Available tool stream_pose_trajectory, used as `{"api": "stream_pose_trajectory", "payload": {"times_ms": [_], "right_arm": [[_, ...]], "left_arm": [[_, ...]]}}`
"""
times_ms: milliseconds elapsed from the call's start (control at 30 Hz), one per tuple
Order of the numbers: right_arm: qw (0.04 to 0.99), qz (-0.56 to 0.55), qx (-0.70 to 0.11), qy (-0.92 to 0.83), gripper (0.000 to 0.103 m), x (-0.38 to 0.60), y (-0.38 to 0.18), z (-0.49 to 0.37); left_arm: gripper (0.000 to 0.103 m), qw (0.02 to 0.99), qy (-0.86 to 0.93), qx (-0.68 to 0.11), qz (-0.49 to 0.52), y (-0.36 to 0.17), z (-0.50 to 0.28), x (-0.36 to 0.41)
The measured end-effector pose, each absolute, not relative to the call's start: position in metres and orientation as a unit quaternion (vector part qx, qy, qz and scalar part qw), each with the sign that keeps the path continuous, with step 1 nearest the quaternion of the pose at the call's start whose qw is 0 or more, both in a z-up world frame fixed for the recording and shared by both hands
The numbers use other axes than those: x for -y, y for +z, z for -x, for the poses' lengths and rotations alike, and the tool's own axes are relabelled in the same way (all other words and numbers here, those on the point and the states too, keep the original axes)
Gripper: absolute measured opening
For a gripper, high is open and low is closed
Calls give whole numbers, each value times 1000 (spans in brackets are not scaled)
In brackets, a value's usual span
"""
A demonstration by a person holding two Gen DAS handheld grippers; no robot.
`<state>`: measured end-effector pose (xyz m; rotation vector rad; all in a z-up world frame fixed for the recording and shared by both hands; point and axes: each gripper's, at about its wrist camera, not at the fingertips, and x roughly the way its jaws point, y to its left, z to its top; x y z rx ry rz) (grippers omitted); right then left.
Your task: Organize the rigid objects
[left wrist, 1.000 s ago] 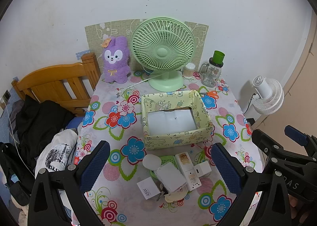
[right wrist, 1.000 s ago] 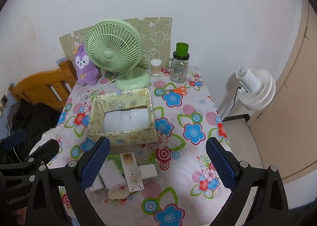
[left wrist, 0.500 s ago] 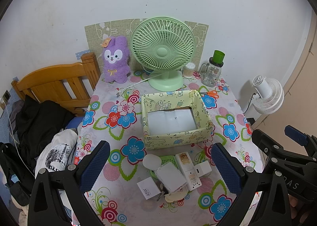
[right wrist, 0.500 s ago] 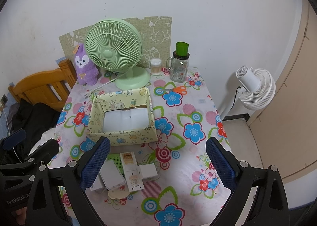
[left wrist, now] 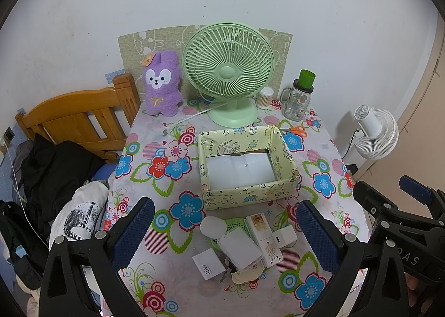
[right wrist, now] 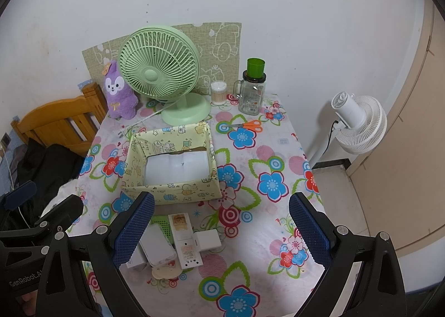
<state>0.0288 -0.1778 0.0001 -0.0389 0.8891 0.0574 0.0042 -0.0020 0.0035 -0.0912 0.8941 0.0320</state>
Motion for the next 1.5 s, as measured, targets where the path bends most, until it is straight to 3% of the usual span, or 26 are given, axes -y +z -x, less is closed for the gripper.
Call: {"api": "stream_pose_trajectory", "payload": {"times_ms": [1500], "right_arm": [[892,24,-449,41,98,172,-20,-45]], "left_arm": [[103,883,20,-467,48,-24,-19,-4]]}}
